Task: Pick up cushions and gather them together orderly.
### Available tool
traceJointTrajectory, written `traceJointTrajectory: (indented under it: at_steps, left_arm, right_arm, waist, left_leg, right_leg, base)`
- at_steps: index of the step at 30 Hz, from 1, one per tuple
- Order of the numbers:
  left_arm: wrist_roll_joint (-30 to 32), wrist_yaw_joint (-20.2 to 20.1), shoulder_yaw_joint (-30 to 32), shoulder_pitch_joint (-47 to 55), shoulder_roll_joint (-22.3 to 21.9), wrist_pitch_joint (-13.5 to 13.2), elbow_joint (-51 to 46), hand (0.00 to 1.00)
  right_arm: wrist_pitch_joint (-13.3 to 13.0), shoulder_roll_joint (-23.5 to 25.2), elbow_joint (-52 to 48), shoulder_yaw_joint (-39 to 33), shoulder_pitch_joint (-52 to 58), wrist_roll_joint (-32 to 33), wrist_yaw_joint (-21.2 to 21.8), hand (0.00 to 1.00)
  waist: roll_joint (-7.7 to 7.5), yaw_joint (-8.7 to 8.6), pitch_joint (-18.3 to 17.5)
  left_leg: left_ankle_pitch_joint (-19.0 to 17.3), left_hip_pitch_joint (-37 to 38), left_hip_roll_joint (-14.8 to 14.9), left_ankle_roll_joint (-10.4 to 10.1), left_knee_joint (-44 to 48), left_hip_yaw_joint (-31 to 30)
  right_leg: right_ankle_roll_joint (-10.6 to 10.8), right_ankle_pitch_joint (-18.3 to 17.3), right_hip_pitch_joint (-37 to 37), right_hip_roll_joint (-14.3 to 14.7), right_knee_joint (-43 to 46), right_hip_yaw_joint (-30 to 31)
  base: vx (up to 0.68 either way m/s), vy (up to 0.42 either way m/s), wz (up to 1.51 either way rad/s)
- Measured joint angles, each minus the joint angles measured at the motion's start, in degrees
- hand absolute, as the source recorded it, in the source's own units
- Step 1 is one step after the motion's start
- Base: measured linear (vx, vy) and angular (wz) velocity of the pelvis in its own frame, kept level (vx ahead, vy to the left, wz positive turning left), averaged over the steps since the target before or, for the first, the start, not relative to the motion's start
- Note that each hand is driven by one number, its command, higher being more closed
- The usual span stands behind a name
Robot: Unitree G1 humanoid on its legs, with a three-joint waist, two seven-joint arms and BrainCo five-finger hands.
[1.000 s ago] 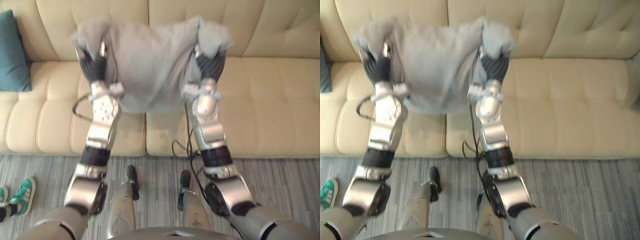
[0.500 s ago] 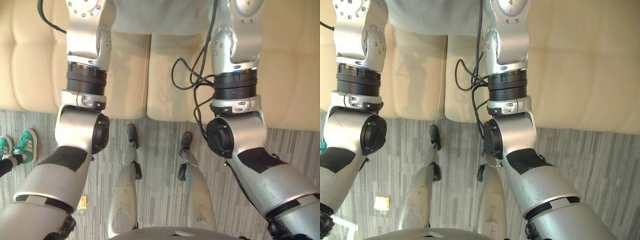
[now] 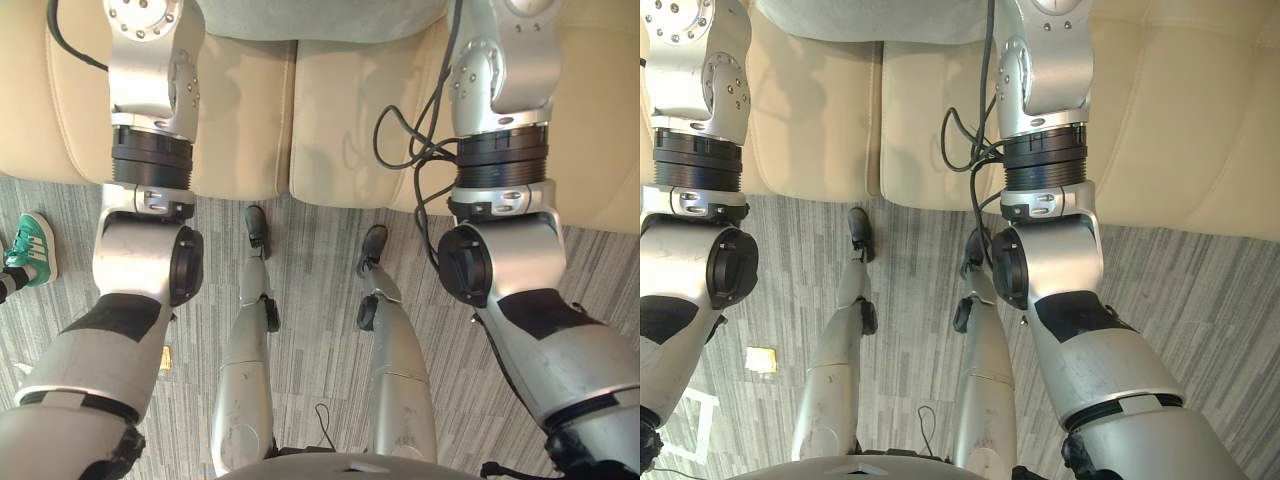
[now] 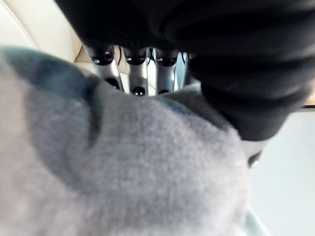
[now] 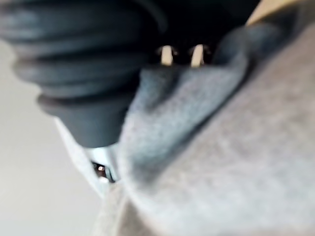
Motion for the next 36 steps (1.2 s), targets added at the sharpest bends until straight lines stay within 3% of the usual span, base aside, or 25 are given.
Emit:
traceJointTrajectory:
  at_steps: [6,11,13,19,22,27,29,31,33,34,36]
  left_arm:
    - [0.6,-1.6,-2.1,1.1,2.8,0.7,0.7,0.0]
    - [0.2,-2.5,-3.8,2.1,3.3,1.3,2.9,0.0]
    - [-1.5,-3.6,-5.1,2.4,3.4,1.3,2.9,0.0]
    - [-4.4,-6.3,-6.0,2.6,3.9,1.4,3.8,0.0]
    - [-5.2,-7.6,-6.0,2.6,5.5,1.4,5.0,0.0]
    - [-5.1,-10.8,-4.8,5.0,12.3,1.4,4.9,0.0]
    - [-5.1,-11.4,-1.1,13.0,15.3,1.3,2.2,0.0]
    - [-5.0,-11.6,2.0,19.4,16.3,1.3,-0.3,0.0]
    - [-4.3,-12.2,6.1,31.0,16.1,1.3,-4.4,0.0]
    - [-4.0,-12.2,6.7,34.3,15.7,1.2,-5.1,0.0]
    - [-2.8,-13.5,9.4,47.2,10.5,1.3,-10.0,0.0]
  right_arm:
    - [0.0,-3.7,3.2,1.9,0.6,1.9,2.6,0.0]
    - [0.7,-5.2,7.9,3.1,0.4,7.5,3.3,0.0]
    - [1.5,-7.9,8.6,4.7,0.4,10.6,4.2,0.0]
    - [2.9,-13.4,8.5,4.7,0.2,13.8,4.8,0.0]
    - [3.1,-16.3,8.5,4.7,0.2,14.4,5.8,0.0]
    - [3.0,-22.4,6.7,4.2,3.0,14.4,7.0,0.0]
    - [2.7,-23.4,-1.6,0.5,13.2,14.1,7.1,0.0]
    - [2.4,-23.4,-7.0,-2.4,21.5,13.5,7.1,0.0]
    - [2.2,-22.5,-12.5,-6.6,36.4,11.3,7.3,0.0]
    - [2.3,-21.2,-13.5,-7.6,40.0,10.9,7.8,0.0]
    - [2.3,-13.8,-17.0,-9.2,53.2,6.4,9.9,0.0]
  waist:
    - [-0.05,-0.09,0.0]
    - [-0.11,-0.95,0.0]
    - [-0.13,-1.1,0.0]
    - [-1.02,-1.54,0.3]
    - [-1.27,-2.28,0.4]
    - [-1.51,-3.34,0.5]
    - [-2.08,-3.28,0.2]
    - [-2.31,-3.36,0.1]
    - [-2.34,-3.49,0.1]
    - [-2.34,-3.53,0.1]
    - [-2.34,-3.54,0.0]
  left_leg:
    - [0.4,0.8,0.0,0.7,0.0,0.0]
    - [0.4,3.7,0.1,0.8,0.0,0.1]
    - [-0.5,4.7,0.1,1.9,0.0,0.1]
    - [0.2,6.8,0.1,2.6,0.0,0.8]
    - [0.2,8.1,0.1,2.5,0.0,0.9]
    - [-0.2,10.8,0.2,2.5,0.0,1.4]
    - [-1.8,13.3,0.4,2.5,0.0,2.6]
    - [-2.3,14.6,0.4,2.6,0.0,3.1]
    - [-2.9,16.7,0.4,2.8,0.0,3.2]
    - [-3.0,17.4,0.3,2.7,0.0,3.3]
    - [-3.6,21.0,0.1,2.7,0.0,3.9]
  right_leg:
    - [0.3,0.2,0.0,0.0,1.7,0.2]
    - [0.1,0.0,2.4,0.2,2.2,0.5]
    - [0.0,-0.1,3.3,0.3,2.5,0.7]
    - [0.0,0.0,4.7,0.3,3.3,1.4]
    - [0.0,0.0,5.9,0.3,3.2,1.5]
    - [0.0,0.0,8.3,0.6,2.9,2.0]
    - [0.2,-0.1,10.7,1.0,1.7,3.0]
    - [0.4,-0.3,12.0,1.1,1.0,3.3]
    - [0.9,-0.8,14.3,1.1,0.4,3.4]
    - [0.9,-0.9,15.0,1.1,0.3,3.4]
    - [1.1,-1.8,18.4,0.9,0.3,3.7]
  base:
    - [-0.07,-0.094,0.0]
    - [-0.06,-0.124,-0.02]
    - [-0.08,-0.149,-0.01]
    - [-0.05,-0.125,-0.02]
    - [-0.05,-0.138,-0.02]
    - [-0.05,-0.152,-0.05]
    - [-0.03,-0.127,-0.18]
    - [0.0,-0.106,-0.12]
    - [0.03,-0.097,-0.02]
    - [0.06,-0.101,-0.03]
    - [0.08,-0.105,-0.05]
